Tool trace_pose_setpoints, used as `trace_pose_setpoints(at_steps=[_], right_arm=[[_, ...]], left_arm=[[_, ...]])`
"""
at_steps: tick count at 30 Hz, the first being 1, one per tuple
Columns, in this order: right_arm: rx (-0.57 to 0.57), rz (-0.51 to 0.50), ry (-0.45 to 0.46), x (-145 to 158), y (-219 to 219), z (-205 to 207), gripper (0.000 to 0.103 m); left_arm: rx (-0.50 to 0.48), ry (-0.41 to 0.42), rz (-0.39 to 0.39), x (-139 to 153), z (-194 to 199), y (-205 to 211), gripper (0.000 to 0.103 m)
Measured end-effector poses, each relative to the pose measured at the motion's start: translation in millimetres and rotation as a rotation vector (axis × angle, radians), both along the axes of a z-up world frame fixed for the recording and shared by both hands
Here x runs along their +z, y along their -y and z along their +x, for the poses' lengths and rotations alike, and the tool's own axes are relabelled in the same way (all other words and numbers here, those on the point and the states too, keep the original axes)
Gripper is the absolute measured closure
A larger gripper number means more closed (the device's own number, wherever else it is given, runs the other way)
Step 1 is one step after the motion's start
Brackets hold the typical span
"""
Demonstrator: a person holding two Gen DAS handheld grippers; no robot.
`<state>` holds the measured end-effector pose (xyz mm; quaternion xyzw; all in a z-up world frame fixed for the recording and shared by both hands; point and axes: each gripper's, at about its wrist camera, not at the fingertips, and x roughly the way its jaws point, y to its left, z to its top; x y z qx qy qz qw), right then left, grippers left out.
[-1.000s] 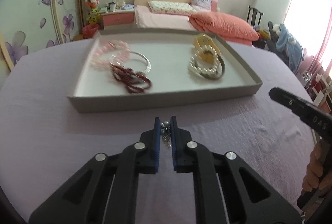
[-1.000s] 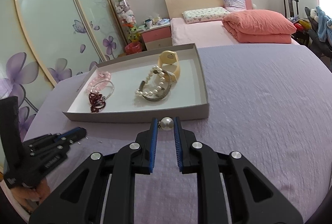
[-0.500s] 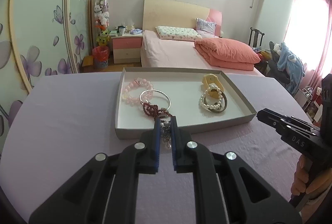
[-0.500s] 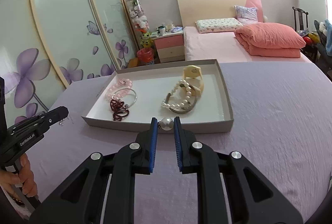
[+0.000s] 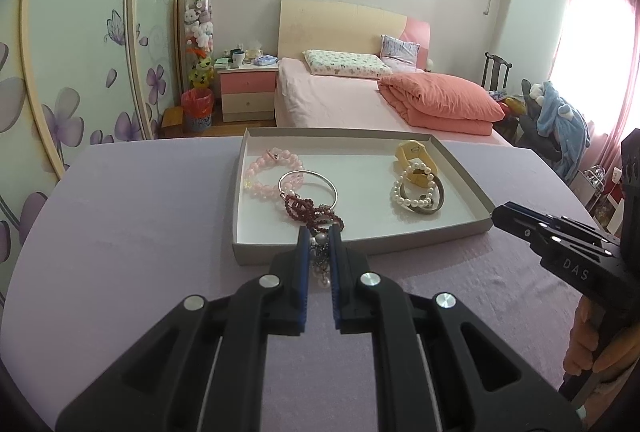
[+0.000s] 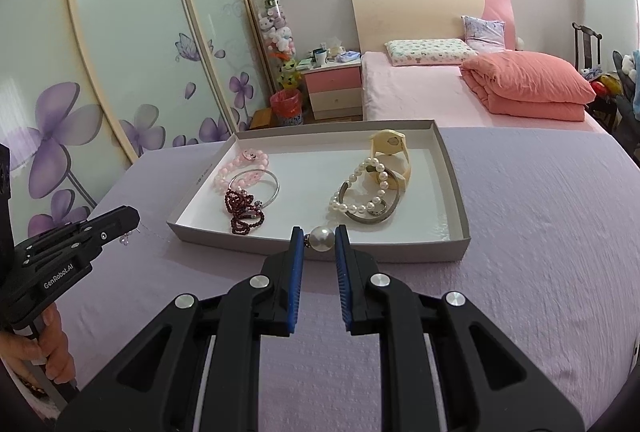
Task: Organize jewelry
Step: 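Carry the pearl stud and earrings over the tray with both tools, then open both tools to drop the pearl stud and earrings into the tray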
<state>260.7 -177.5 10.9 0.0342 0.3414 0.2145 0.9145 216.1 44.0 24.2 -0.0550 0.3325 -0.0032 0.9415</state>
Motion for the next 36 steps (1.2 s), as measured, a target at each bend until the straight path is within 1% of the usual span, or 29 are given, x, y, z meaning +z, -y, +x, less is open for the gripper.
trace_pose_setpoints(at_steps=[5,8,13,17,18,19,21,24,26,28,31,33,36], right_arm=[[-0.044,-0.009,0.031,6,-1,12,0.086],[-0.070,-0.009,0.062,8,-5,32,0.086],[-0.084,-0.022,0.002,-15,-22,79,0.086],[-0.088,-0.025,-0.027,-26,-26,96,0.084],[-0.088,-0.013,-0.033,-27,-24,97,0.078],[-0.089,-0.008,-0.031,-27,-23,96,0.069],[-0.098,-0.004,-0.013,-26,-17,93,0.059],[-0.107,-0.003,-0.003,-24,-7,88,0.058],[-0.116,-0.002,-0.005,-24,1,84,0.055],[-0.120,0.002,0.000,-24,5,83,0.050],[-0.123,0.003,-0.001,-26,11,80,0.049],[-0.129,0.007,-0.002,-27,15,79,0.043],[-0.131,0.014,0.002,-28,18,77,0.042]], left_arm=[[0.009,0.014,-0.003,1,4,-3,0.093],[0.017,0.025,-0.011,3,13,-5,0.093],[0.021,0.037,-0.033,4,34,-9,0.093],[0.013,0.027,-0.036,-1,53,-9,0.093],[0.008,0.025,-0.040,-3,58,-9,0.093],[0.005,0.025,-0.039,-5,61,-8,0.093],[-0.001,0.024,-0.042,-6,68,-7,0.093],[-0.016,0.019,-0.054,-12,80,-3,0.093],[-0.023,0.015,-0.058,-15,87,-1,0.093],[-0.039,0.008,-0.067,-19,96,2,0.093],[-0.053,-0.004,-0.072,-26,109,9,0.092],[-0.067,-0.014,-0.083,-32,117,13,0.092],[-0.085,-0.025,-0.090,-39,127,20,0.092]])
